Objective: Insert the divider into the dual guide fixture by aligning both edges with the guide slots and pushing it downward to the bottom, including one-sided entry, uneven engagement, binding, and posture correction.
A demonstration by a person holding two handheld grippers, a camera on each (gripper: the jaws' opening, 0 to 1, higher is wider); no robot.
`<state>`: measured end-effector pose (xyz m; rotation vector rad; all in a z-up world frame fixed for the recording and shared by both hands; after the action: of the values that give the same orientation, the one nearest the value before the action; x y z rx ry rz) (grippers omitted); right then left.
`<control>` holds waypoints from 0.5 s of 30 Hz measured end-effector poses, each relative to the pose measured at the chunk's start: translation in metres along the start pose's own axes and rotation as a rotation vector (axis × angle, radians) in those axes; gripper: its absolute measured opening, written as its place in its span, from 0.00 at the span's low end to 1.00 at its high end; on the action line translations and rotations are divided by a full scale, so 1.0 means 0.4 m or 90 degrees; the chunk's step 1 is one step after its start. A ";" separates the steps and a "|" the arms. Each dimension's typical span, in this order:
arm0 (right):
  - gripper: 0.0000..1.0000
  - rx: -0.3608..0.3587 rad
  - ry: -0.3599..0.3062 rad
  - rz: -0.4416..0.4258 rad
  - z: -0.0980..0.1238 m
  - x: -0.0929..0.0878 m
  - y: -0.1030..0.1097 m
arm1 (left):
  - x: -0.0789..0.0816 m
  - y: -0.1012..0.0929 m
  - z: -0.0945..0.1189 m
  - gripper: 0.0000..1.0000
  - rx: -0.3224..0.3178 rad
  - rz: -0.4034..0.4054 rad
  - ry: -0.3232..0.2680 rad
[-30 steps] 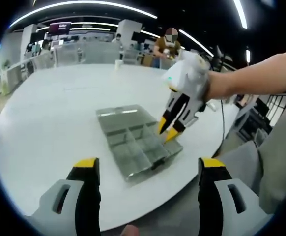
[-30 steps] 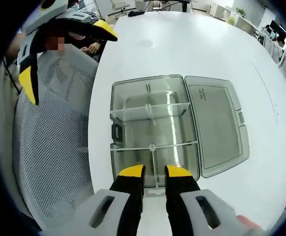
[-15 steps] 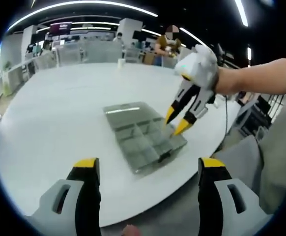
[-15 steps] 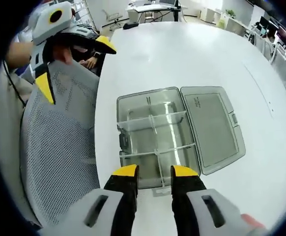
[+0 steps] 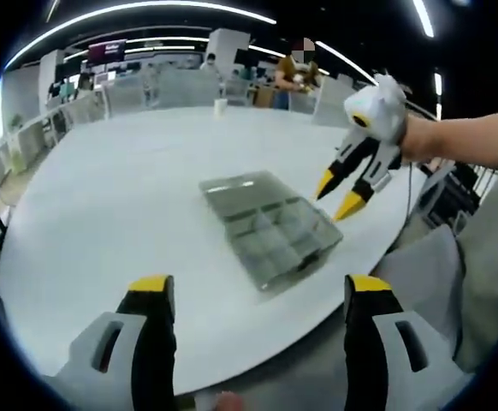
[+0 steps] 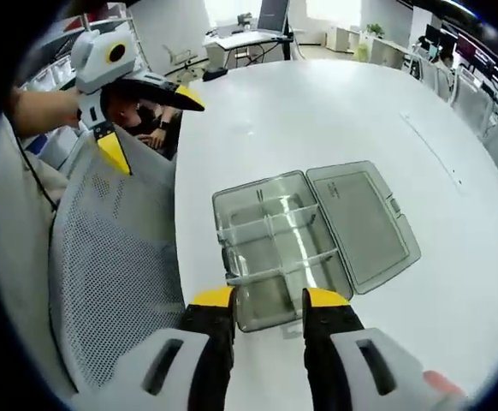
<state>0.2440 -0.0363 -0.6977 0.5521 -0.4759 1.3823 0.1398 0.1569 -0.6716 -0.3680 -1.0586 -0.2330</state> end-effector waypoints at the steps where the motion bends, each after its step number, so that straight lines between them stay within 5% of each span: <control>1: 0.27 -0.005 -0.008 -0.006 0.004 0.000 0.002 | -0.002 0.007 0.003 0.79 0.003 0.000 0.002; 15: 0.34 -0.019 -0.089 -0.072 0.041 0.013 0.047 | -0.017 0.072 0.033 0.77 0.041 -0.007 0.032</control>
<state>0.2261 -0.0407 -0.6798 0.6438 -0.5691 1.2318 0.1363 0.1887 -0.6770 -0.2978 -1.0168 -0.2161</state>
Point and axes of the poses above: the point that each gripper's makers call its tool centre point, and the gripper's own axes: z roughly backward along the fingers, y roughly to its left, x roughly out of its top, the point moved 4 cm from there along z, roughly backward along the fingers, and after that the axes turned 10 degrees about -y, right-handed, at the moved point
